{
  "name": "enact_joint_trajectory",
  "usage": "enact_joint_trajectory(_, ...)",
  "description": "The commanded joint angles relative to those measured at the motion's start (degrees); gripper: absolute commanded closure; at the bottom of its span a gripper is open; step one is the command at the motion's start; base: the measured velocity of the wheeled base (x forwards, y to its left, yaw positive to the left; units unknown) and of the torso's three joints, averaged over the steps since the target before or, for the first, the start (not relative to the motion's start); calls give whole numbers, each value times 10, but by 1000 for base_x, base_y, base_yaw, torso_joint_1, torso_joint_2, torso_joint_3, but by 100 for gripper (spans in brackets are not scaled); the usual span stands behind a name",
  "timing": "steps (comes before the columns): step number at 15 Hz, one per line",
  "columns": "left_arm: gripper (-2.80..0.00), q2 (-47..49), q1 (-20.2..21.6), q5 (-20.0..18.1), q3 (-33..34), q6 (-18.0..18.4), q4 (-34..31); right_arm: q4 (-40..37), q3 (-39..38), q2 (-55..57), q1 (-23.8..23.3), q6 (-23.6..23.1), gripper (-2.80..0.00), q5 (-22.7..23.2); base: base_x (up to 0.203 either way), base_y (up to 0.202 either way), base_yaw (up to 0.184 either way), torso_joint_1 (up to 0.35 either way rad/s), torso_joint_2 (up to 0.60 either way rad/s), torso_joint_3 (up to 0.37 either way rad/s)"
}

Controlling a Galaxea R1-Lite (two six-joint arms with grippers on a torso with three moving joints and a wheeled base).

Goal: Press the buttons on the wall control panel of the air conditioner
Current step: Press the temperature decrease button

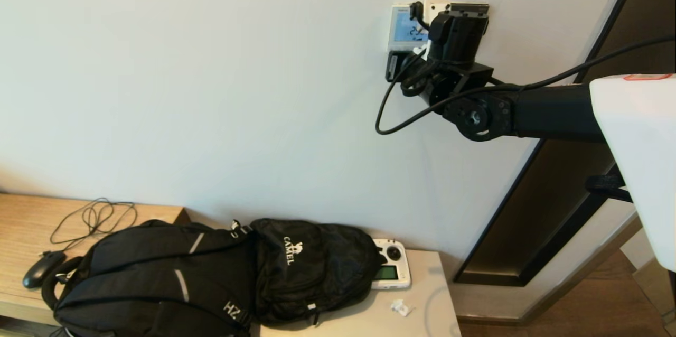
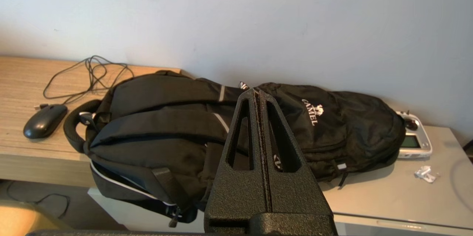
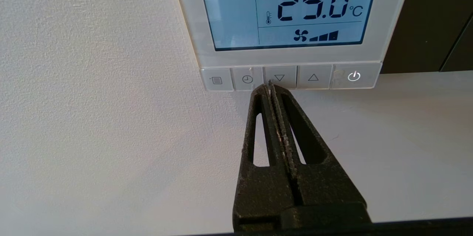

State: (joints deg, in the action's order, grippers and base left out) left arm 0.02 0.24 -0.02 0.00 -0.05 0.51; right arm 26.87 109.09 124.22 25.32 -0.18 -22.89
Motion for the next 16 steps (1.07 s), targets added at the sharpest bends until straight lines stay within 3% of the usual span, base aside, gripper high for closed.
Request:
enact_joint_trajectory(1, 0, -1, 0, 0, 0, 0, 0, 2, 1, -2, 0, 0, 0, -1, 0, 0, 0, 0, 0, 0)
enact_joint_trajectory(11, 0, -1, 0, 0, 0, 0, 0, 9, 0, -6, 3, 8, 0, -2, 0, 0, 0, 0, 0, 0)
enact_joint_trajectory(16, 0, -1, 0, -1, 0, 0, 0, 39, -44, -65, 15, 16, 0, -1, 0, 0, 0, 0, 0, 0)
